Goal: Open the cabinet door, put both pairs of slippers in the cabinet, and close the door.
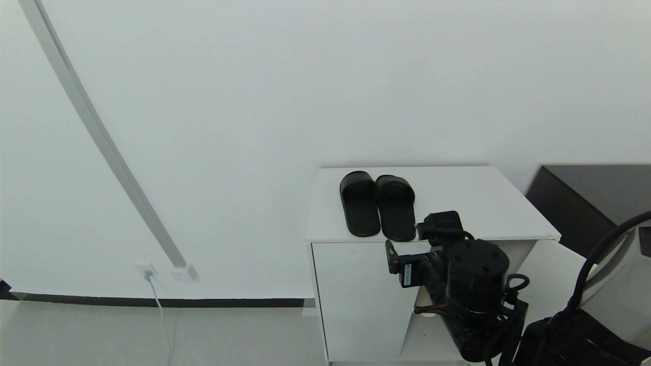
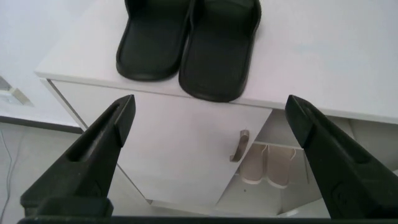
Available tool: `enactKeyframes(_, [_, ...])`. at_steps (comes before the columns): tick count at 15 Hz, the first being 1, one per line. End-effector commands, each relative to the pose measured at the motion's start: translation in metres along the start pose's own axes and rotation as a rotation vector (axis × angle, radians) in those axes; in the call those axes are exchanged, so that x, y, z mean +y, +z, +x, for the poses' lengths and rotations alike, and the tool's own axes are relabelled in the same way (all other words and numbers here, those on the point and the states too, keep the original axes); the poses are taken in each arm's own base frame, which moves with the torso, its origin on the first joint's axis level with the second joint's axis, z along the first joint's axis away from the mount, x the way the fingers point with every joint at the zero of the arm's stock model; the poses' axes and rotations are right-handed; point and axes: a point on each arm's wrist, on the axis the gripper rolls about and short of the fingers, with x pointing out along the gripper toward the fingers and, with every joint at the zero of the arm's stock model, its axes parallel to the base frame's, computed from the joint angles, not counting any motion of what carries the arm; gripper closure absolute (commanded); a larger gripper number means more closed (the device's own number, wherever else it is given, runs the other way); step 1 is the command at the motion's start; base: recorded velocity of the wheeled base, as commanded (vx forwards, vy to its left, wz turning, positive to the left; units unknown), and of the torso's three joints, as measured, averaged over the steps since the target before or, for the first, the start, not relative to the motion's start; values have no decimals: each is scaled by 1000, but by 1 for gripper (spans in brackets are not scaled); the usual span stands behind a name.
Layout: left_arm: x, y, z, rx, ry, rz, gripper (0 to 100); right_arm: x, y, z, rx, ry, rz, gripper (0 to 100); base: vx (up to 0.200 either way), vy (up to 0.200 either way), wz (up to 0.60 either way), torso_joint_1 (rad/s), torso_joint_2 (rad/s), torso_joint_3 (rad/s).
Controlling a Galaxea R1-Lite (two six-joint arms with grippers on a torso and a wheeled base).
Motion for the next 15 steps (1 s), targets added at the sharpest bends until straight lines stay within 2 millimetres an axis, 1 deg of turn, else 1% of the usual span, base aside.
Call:
enactKeyframes(1, [0, 0, 0, 1, 1, 0, 100, -1, -2, -1, 2, 2, -3, 0, 0, 0, 0, 100, -261, -115])
enactKeyframes(3, [0, 0, 0, 1, 1, 0, 100, -1, -5, -1, 5, 3, -9, 0, 0, 0, 0, 16, -30, -21])
enactKeyframes(5, [0, 0, 0, 1, 1, 0, 100, -2, -4, -1, -11, 7, -18, 0, 0, 0, 0, 0, 0, 0])
enactKeyframes(6, [0, 0, 0, 1, 1, 0, 100, -2, 1, 0, -26, 23, -15, 0, 0, 0, 0, 0, 0, 0])
enactKeyframes(7, [0, 0, 0, 1, 1, 0, 100, -1, 11, 7, -50, 27, 4, 0, 0, 0, 0, 0, 0, 0])
enactKeyframes(8, [0, 0, 0, 1, 1, 0, 100, -2, 18, 14, -47, 12, 8, 0, 0, 0, 0, 0, 0, 0])
enactKeyframes(9, [0, 0, 0, 1, 1, 0, 100, -1, 26, 18, -38, 7, 10, 0, 0, 0, 0, 0, 0, 0])
enactKeyframes(10, [0, 0, 0, 1, 1, 0, 100, -1, 35, 18, -3, 4, 7, 0, 0, 0, 0, 0, 0, 0])
enactKeyframes(13, [0, 0, 0, 1, 1, 4, 100, 2, 74, 18, 70, -1, 50, 0, 0, 0, 0, 0, 0, 0])
enactKeyframes(15, [0, 0, 0, 1, 1, 1, 100, 9, 96, 11, 104, 14, 107, 0, 0, 0, 0, 0, 0, 0])
